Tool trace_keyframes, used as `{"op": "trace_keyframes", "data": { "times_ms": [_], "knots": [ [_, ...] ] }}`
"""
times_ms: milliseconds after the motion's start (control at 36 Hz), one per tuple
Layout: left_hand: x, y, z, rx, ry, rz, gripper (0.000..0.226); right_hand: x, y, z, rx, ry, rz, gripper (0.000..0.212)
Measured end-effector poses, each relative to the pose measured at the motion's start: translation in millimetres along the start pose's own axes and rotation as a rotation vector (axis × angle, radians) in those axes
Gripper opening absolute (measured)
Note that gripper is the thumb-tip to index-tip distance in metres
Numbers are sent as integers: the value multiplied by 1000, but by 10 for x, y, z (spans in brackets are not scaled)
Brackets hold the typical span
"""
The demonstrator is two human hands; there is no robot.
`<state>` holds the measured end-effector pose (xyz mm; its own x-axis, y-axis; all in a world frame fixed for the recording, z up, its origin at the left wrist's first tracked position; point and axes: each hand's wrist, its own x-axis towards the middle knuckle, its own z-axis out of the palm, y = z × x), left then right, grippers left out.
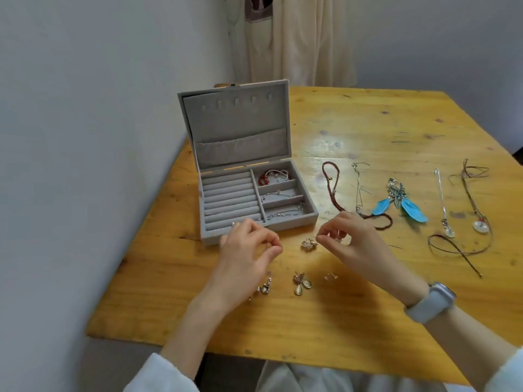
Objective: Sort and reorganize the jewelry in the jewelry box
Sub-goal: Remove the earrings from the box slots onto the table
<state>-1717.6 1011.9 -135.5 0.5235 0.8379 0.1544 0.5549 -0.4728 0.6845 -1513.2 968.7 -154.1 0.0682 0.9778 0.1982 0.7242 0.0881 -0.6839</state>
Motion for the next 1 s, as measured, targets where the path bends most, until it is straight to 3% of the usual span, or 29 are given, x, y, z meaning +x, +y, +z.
{"op": "trace_keyframes", "data": {
  "times_ms": [111,250,528,694,1000],
  "knots": [
    [47,231,328,77,-79,44,1,-265,163,-142,-2,22,73,5],
    [151,386,619,186,-150,105,11,-503,328,-226,-53,22,144,5],
    [206,440,878,244,-189,130,14,-599,456,-205,-183,82,100,8],
    [198,433,873,199,-134,124,16,-605,471,-179,-167,83,82,12],
    [232,135,296,222,174,63,15,-184,214,-197,21,121,4,14]
  ]
}}
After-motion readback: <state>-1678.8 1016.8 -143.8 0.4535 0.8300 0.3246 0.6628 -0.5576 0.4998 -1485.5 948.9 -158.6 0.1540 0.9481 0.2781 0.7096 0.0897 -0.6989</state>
